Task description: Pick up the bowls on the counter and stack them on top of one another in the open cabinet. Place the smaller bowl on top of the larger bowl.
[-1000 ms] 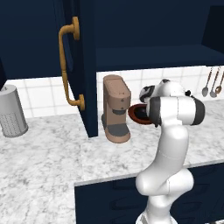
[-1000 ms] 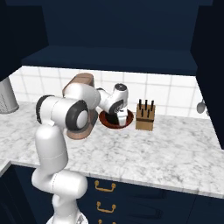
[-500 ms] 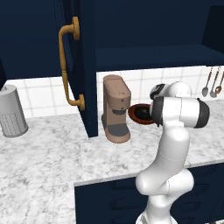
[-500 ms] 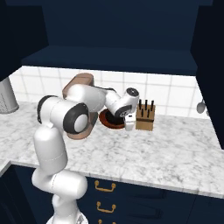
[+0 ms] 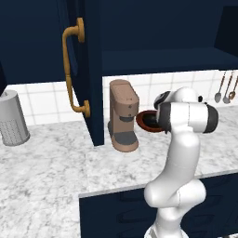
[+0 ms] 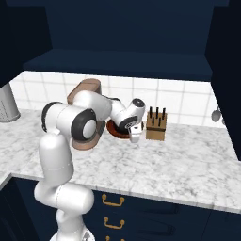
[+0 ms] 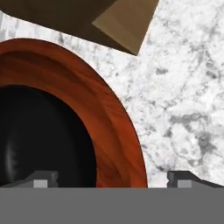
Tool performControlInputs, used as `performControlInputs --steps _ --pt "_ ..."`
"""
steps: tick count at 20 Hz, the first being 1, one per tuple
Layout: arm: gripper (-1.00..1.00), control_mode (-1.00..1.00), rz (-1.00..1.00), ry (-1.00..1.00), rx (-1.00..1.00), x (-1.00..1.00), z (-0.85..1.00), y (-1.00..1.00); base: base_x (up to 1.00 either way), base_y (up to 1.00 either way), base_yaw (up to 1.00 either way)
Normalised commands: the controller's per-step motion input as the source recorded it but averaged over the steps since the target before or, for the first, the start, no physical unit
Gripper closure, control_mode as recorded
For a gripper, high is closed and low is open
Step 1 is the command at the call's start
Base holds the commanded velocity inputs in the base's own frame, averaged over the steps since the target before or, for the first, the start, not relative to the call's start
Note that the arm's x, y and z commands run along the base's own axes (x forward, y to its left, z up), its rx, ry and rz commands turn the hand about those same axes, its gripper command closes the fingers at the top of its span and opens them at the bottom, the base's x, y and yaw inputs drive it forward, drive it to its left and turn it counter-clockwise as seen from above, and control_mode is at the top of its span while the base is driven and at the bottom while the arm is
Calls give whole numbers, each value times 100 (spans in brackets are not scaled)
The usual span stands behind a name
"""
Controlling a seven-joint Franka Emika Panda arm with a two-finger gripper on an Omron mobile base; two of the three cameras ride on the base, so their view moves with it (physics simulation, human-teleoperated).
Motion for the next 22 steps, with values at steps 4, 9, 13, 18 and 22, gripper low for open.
performControlInputs --steps 4,9,13,18,22 --pt "-100 -100 0 0 0 26 -29 14 0 0 0" --pt "-100 -100 0 0 0 30 -21 19 0 0 0" --pt "-100 -100 0 0 0 37 -3 33 0 0 0" --pt "100 -100 0 0 0 30 0 32 0 0 0" --pt "100 -100 0 -1 0 -18 3 0 0 0 0"
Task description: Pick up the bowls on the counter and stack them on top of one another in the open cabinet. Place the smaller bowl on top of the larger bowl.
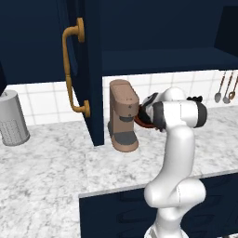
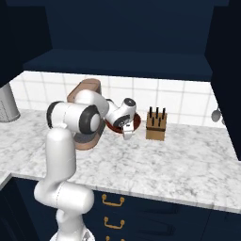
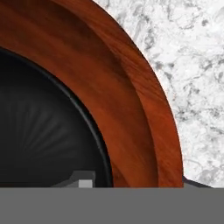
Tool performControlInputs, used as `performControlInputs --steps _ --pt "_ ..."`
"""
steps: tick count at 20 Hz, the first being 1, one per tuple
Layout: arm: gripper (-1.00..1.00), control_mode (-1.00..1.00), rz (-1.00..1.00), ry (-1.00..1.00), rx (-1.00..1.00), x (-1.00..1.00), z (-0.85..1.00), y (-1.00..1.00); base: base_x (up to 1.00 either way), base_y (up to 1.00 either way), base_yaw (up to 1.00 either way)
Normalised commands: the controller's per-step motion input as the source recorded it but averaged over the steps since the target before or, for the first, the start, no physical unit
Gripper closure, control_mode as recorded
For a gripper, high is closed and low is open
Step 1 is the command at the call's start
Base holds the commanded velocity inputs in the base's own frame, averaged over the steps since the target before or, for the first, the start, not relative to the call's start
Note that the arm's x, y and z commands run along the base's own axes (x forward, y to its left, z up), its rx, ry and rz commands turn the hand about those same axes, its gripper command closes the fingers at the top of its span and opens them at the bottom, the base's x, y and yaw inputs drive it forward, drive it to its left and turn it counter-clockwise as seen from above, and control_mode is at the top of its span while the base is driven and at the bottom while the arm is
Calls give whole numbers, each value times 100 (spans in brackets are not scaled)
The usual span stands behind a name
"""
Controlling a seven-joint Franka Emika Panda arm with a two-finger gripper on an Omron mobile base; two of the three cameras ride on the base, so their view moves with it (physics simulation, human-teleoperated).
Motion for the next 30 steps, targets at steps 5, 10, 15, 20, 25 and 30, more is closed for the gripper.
performControlInputs --steps 5,10,15,20,25,30 --pt "100 -100 0 -2 0 -38 5 0 0 0 0" --pt "100 -100 -3 -16 0 -75 23 -5 0 0 0" --pt "100 -100 -11 -28 4 -100 44 -29 0 0 0" --pt "100 -100 -14 -18 7 -100 58 -27 0 0 0" --pt "100 -100 -9 -8 3 -96 96 -10 0 0 0" --pt "100 -100 0 -5 3 -63 100 -1 0 0 0"
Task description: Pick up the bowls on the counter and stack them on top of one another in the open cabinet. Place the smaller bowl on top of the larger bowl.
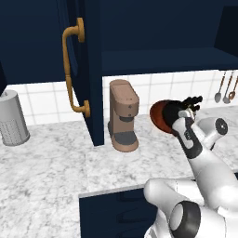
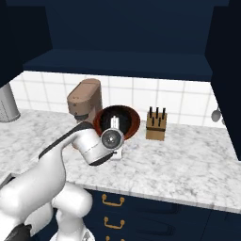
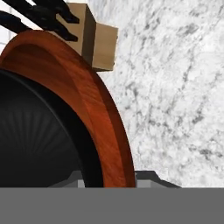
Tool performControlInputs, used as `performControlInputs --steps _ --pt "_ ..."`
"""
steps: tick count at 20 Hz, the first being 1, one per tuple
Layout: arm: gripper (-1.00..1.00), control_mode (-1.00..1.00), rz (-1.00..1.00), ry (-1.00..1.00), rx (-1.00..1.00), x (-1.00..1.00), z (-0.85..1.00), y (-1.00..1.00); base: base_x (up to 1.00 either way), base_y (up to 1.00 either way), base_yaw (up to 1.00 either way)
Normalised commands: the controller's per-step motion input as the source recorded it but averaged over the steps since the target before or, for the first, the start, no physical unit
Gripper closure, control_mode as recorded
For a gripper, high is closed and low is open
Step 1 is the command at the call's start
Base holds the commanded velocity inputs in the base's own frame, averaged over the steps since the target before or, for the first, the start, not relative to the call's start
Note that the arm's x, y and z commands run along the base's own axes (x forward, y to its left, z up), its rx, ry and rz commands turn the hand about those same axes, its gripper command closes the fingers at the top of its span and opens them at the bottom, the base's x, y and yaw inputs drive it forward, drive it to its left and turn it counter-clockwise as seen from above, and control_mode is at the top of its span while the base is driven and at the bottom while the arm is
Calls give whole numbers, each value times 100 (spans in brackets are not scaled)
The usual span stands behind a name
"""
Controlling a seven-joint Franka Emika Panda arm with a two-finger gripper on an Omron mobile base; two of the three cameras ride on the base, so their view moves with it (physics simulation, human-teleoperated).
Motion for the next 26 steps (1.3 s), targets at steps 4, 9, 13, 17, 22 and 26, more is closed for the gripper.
performControlInputs --steps 4,9,13,17,22,26 --pt "100 -100 0 -8 3 -53 100 0 0 0 0" --pt "100 -100 0 -9 1 -56 100 0 0 0 0" --pt "100 -100 0 -10 0 -50 100 0 0 0 0" --pt "100 -100 1 -4 2 -26 100 0 0 0 0" --pt "100 -100 8 -3 3 -5 100 0 0 0 0" --pt "100 -100 8 -4 4 -7 99 0 0 0 0"
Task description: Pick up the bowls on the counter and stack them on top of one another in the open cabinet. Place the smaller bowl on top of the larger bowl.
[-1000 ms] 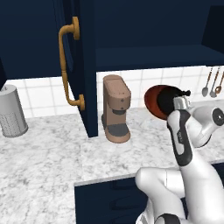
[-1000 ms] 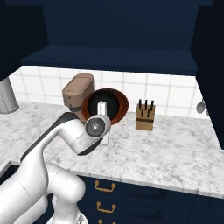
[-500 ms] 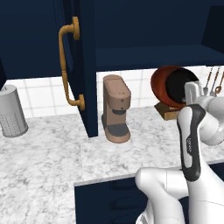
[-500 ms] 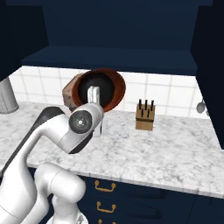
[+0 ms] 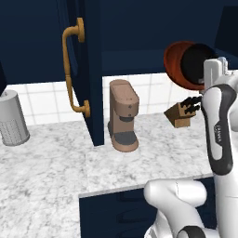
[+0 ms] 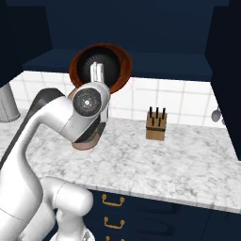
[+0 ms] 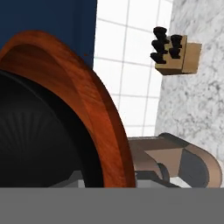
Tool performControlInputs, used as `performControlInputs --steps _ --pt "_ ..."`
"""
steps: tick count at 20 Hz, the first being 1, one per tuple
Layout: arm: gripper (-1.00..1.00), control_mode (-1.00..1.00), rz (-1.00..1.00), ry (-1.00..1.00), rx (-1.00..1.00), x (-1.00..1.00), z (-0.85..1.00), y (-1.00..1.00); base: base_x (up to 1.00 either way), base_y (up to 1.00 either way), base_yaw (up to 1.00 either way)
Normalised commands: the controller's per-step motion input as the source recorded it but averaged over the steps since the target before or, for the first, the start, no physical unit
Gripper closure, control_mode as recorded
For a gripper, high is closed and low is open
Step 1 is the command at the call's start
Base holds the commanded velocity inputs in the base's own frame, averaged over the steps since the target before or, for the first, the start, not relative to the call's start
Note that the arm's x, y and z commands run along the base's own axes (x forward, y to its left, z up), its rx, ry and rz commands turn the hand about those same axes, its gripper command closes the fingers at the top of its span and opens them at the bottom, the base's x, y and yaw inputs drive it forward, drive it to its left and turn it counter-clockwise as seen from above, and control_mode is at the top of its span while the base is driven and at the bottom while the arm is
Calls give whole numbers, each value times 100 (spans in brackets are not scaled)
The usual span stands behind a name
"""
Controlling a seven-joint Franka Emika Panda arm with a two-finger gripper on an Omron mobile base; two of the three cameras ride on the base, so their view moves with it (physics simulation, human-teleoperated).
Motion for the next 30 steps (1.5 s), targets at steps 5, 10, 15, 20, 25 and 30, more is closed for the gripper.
performControlInputs --steps 5,10,15,20,25,30 --pt "100 -100 7 -11 1 12 72 2 0 0 0" --pt "100 -100 4 -7 1 55 18 13 0 0 0" --pt "100 -100 1 3 0 76 0 20 0 0 0" --pt "100 -100 0 18 -5 71 0 26 0 0 0" --pt "100 -100 0 16 -4 56 -6 13 0 0 0" --pt "100 -100 0 8 0 45 -28 1 0 0 0"
